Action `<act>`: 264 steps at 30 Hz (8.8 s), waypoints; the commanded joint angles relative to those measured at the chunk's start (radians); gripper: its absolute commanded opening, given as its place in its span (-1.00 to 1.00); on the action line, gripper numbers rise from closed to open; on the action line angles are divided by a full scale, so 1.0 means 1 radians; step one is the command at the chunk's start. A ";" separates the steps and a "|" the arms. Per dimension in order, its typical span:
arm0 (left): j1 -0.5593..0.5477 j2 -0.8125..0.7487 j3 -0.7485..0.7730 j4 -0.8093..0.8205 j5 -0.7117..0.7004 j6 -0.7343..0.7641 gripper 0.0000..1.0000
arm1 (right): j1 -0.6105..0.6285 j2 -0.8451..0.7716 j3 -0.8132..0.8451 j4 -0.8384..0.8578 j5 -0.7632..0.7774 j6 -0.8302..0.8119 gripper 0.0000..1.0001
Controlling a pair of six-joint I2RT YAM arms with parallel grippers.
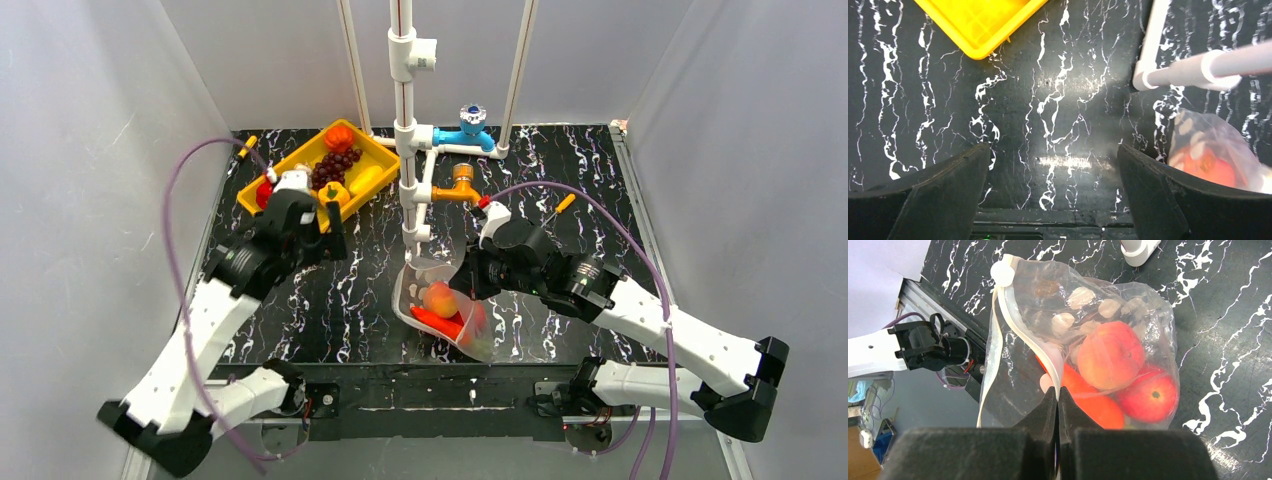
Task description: Place the food in the zip-top bag and seal the zipper
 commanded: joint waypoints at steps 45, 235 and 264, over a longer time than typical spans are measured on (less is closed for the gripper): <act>0.611 1.327 0.886 0.214 0.387 0.206 0.02 | -0.041 0.018 0.032 -0.019 0.000 -0.043 -0.97; 0.594 0.817 -0.009 0.850 0.561 -0.432 0.95 | -0.059 -0.038 -0.031 0.031 -0.065 -0.024 -0.97; 0.511 0.916 -0.001 0.893 0.655 -0.421 0.97 | -0.059 -0.038 -0.029 0.026 -0.050 -0.029 -0.97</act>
